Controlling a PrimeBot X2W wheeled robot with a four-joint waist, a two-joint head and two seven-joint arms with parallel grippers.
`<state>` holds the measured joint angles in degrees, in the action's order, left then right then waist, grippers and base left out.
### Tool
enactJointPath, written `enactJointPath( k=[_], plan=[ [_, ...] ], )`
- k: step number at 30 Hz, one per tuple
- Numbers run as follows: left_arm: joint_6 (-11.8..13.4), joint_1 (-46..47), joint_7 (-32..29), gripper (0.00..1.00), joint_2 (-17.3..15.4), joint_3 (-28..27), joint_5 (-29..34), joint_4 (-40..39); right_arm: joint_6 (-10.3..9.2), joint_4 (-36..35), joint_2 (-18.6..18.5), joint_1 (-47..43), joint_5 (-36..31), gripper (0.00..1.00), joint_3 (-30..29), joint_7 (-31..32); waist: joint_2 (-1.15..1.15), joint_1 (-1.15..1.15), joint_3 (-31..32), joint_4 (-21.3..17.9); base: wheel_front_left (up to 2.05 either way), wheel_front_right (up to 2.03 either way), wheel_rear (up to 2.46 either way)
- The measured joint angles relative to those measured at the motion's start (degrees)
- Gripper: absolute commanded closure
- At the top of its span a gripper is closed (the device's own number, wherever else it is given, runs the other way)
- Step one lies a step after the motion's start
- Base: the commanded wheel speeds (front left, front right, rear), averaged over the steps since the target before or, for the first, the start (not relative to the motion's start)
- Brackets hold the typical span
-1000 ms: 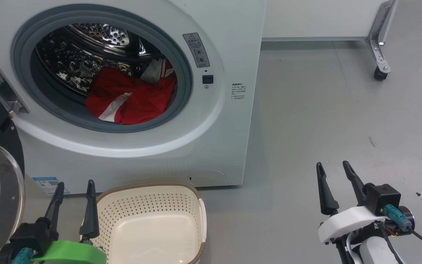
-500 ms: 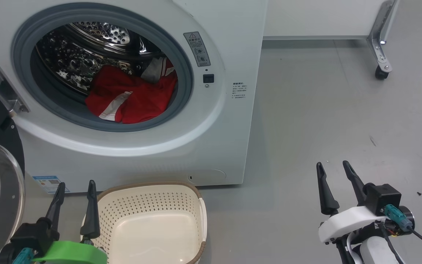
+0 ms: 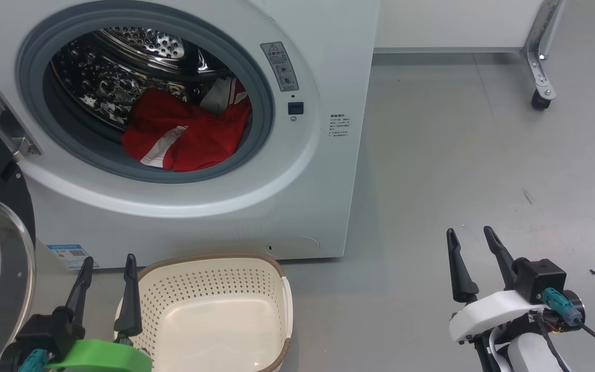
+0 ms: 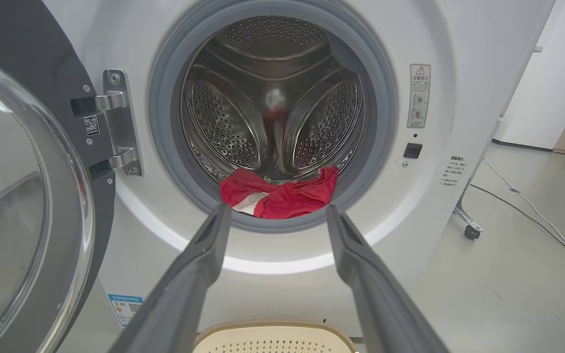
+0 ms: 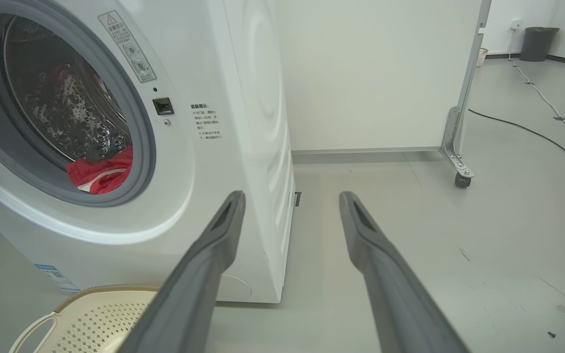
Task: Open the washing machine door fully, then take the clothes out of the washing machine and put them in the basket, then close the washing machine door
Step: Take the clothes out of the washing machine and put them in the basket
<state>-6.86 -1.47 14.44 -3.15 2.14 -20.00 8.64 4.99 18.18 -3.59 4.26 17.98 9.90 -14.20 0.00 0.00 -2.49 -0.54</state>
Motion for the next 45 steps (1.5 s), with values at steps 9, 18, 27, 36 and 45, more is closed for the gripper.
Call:
enactJointPath(
  k=[9,18,27,36,45],
  plan=[
    [0.0,0.0,0.0,0.00,0.0,0.0,0.0,0.1,0.19,-0.2,0.0,0.0,-0.1,0.00,0.1,0.0,0.00,0.00,-0.5,0.2,0.00,0.00,0.00],
    [0.0,0.0,0.0,0.00,0.0,-0.1,0.0,-1.2,0.23,-1.1,0.1,0.0,-0.5,0.00,0.7,-0.1,0.00,0.00,-2.8,-0.1,0.00,0.00,0.00],
    [0.0,0.4,0.0,0.00,-1.2,-0.1,0.5,-1.4,0.45,-2.3,0.1,1.5,-0.6,0.00,1.8,-0.3,0.00,0.00,-6.6,-0.9,0.00,0.00,0.00],
    [0.0,5.8,-2.2,0.00,-4.9,-0.4,2.0,-1.8,0.46,-3.7,0.3,2.6,-0.6,0.00,2.3,-0.3,0.00,0.00,-11.3,-2.7,0.00,0.00,0.00],
    [0.0,14.0,-6.5,0.00,-6.2,-2.4,1.3,-0.4,0.48,-5.2,0.3,5.3,-0.6,0.00,3.3,-0.3,0.00,0.00,-16.8,-5.2,0.00,0.00,0.00]
  ],
)
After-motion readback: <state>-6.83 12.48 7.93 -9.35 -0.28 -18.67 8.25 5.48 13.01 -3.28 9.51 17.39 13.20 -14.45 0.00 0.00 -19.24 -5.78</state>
